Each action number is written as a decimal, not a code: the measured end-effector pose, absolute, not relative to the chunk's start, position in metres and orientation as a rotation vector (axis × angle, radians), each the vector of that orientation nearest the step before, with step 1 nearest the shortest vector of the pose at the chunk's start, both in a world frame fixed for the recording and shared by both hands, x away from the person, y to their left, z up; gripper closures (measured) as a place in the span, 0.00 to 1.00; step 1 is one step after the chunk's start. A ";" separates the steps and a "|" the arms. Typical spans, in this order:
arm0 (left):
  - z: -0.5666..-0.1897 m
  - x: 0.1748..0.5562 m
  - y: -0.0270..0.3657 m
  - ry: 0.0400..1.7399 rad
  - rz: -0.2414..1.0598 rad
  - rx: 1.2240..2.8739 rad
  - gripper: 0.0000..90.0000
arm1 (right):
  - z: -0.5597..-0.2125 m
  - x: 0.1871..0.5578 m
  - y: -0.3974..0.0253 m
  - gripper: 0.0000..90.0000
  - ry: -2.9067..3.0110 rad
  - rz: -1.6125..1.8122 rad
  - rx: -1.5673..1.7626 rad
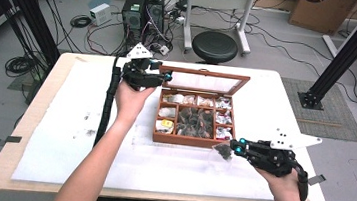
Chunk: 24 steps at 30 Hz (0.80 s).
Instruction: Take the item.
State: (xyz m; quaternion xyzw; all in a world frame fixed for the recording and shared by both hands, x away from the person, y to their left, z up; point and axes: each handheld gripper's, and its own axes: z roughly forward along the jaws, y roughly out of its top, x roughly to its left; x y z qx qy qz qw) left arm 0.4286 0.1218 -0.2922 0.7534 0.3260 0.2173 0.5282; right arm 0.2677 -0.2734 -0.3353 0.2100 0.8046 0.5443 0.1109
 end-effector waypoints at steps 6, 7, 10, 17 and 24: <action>-0.292 0.428 0.122 0.778 0.521 1.805 0.52 | -0.347 0.266 -0.273 1.00 2.383 1.587 0.635; -0.292 0.428 0.122 0.778 0.521 1.805 0.52 | -0.349 0.266 -0.273 1.00 2.386 1.584 0.639; -0.292 0.428 0.122 0.779 0.524 1.804 0.52 | -0.354 0.265 -0.272 1.00 2.394 1.578 0.644; -0.292 0.428 0.121 0.779 0.523 1.802 0.52 | -0.361 0.266 -0.272 1.00 2.410 1.567 0.658; -0.292 0.428 0.121 0.777 0.525 1.805 0.52 | -0.368 0.268 -0.269 1.00 2.436 1.544 0.672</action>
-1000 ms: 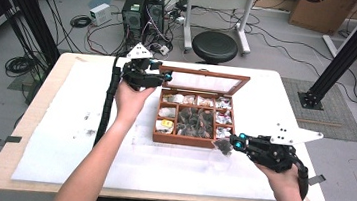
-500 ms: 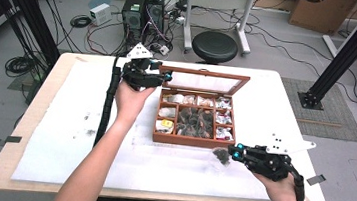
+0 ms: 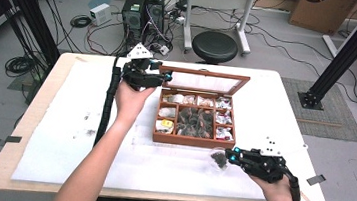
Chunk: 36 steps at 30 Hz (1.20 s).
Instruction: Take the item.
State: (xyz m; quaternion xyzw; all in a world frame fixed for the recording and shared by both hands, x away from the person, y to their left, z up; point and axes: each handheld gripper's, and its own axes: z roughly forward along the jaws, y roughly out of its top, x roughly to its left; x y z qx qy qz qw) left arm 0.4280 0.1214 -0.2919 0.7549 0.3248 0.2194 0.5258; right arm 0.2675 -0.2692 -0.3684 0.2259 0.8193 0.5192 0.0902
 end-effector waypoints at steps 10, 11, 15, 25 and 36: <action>-0.292 0.428 0.121 0.776 0.525 1.806 0.52 | -0.372 0.269 -0.269 0.99 2.443 1.536 0.667; -0.292 0.428 0.121 0.774 0.520 1.808 0.52 | -0.372 0.269 -0.270 0.97 2.444 1.543 0.664; -0.292 0.428 0.121 0.775 0.522 1.809 0.52 | -0.373 0.270 -0.271 0.88 2.430 1.553 0.683; -0.292 0.428 0.121 0.774 0.524 1.810 0.52 | -0.362 0.276 -0.273 0.71 2.354 1.575 0.732; -0.293 0.429 0.121 0.770 0.514 1.811 0.51 | -0.355 0.286 -0.279 0.58 2.242 1.562 0.802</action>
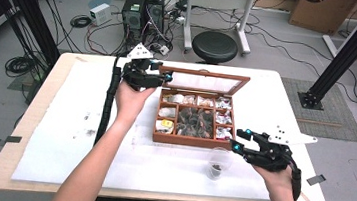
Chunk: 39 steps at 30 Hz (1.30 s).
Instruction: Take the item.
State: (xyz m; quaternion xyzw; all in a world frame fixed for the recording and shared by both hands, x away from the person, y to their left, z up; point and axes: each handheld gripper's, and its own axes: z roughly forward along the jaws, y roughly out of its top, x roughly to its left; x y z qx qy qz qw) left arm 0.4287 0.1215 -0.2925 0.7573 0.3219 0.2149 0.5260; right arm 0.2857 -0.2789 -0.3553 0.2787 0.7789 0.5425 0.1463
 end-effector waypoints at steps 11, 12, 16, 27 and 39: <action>-0.293 0.430 0.120 0.770 0.507 1.800 0.51 | -0.346 0.306 -0.285 0.46 2.108 1.528 0.911; -0.293 0.430 0.120 0.773 0.505 1.799 0.50 | -0.345 0.308 -0.285 0.46 2.095 1.516 0.923; -0.293 0.431 0.121 0.770 0.505 1.799 0.50 | -0.346 0.314 -0.289 0.44 2.053 1.511 0.960; -0.293 0.431 0.120 0.775 0.506 1.797 0.50 | -0.352 0.319 -0.300 0.42 1.997 1.504 1.026; -0.293 0.430 0.120 0.776 0.510 1.800 0.50 | -0.352 0.319 -0.306 0.42 1.977 1.498 1.040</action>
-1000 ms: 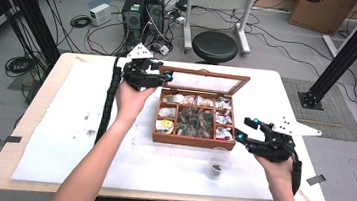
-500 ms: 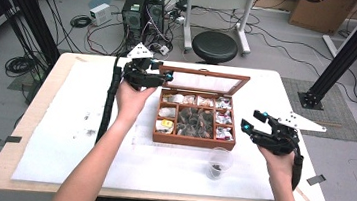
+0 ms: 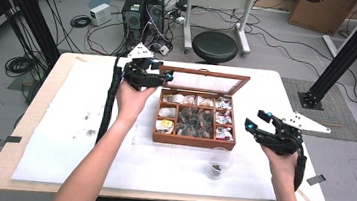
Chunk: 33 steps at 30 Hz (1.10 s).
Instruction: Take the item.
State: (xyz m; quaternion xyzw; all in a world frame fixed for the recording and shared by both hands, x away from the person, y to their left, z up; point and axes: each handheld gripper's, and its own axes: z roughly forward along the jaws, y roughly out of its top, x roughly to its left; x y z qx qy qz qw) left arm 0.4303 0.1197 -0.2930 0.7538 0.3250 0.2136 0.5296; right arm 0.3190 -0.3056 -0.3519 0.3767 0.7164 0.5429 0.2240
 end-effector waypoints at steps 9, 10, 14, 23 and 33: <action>-0.293 0.430 0.120 0.776 0.509 1.799 0.50 | -0.353 0.320 -0.307 0.41 1.975 1.496 1.047; -0.293 0.430 0.120 0.776 0.510 1.799 0.50 | -0.353 0.320 -0.307 0.41 1.976 1.495 1.047; -0.293 0.430 0.120 0.776 0.509 1.799 0.50 | -0.353 0.320 -0.306 0.41 1.976 1.495 1.047; -0.293 0.430 0.119 0.777 0.513 1.802 0.50 | -0.353 0.320 -0.307 0.41 1.972 1.498 1.055; -0.293 0.430 0.119 0.777 0.513 1.802 0.50 | -0.354 0.320 -0.307 0.41 1.971 1.495 1.051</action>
